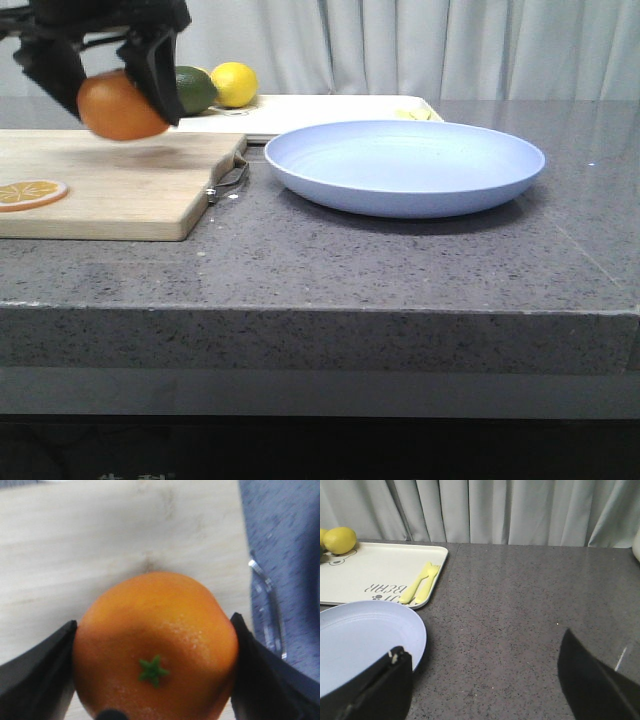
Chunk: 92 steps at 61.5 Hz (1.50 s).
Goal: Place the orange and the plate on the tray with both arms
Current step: 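Lift the orange with the left gripper and carry it over the blue plate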
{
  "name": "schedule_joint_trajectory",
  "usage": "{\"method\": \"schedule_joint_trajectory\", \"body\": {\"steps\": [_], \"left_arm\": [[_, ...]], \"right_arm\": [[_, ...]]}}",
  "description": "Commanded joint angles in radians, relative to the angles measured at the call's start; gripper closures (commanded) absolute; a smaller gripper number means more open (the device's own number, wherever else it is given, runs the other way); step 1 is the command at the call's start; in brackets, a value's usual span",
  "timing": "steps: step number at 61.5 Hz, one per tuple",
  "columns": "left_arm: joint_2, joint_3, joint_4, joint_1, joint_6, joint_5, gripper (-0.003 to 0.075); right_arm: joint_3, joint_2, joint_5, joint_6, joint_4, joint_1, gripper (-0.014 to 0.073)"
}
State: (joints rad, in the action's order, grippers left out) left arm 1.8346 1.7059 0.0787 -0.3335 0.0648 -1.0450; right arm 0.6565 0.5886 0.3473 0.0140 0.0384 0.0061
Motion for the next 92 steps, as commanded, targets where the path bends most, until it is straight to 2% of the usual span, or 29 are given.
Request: {"method": "schedule_joint_trajectory", "body": {"steps": [1,11,30,44,48,53,65,69,86,89,92], "left_arm": [[-0.052,0.094,0.022,-0.020,0.001,0.015,0.0591],[-0.052,0.151,0.022,-0.106,0.001,0.051,0.0591],[0.022,0.151,0.022,-0.332,0.001,0.261,0.0591],[0.113,0.151,0.021,-0.403,0.001,0.333,0.0582],[0.132,0.151,0.021,-0.411,0.001,0.333,0.0554],[0.139,0.151,0.018,-0.417,0.001,0.333,0.0477],[0.141,0.151,0.013,-0.419,0.001,0.342,0.0162],[0.141,0.151,0.002,-0.419,0.001,0.357,0.0104],[0.093,0.252,-0.073,-0.419,0.001,0.258,0.0092],[0.085,0.280,-0.079,-0.419,0.001,0.215,0.0113],[0.079,0.306,-0.079,-0.419,0.001,0.168,0.0167]], "right_arm": [[0.036,0.005,-0.090,-0.006,-0.001,-0.004,-0.0008],[0.036,0.005,-0.090,-0.006,-0.001,-0.004,-0.0008],[0.036,0.005,-0.090,-0.006,-0.001,-0.004,-0.0008],[0.036,0.005,-0.090,-0.006,-0.001,-0.004,-0.0008],[0.036,0.005,-0.090,-0.006,-0.001,-0.004,-0.0008],[0.036,0.005,-0.090,-0.006,-0.001,-0.004,-0.0008],[0.036,0.005,-0.090,-0.006,-0.001,-0.004,-0.0008],[0.036,0.005,-0.090,-0.006,-0.001,-0.004,-0.0008],[0.036,0.005,-0.090,-0.006,-0.001,-0.004,-0.0008],[0.036,0.005,-0.090,-0.006,-0.001,-0.004,-0.0008],[0.036,0.005,-0.090,-0.006,-0.001,-0.004,-0.0008]]}}
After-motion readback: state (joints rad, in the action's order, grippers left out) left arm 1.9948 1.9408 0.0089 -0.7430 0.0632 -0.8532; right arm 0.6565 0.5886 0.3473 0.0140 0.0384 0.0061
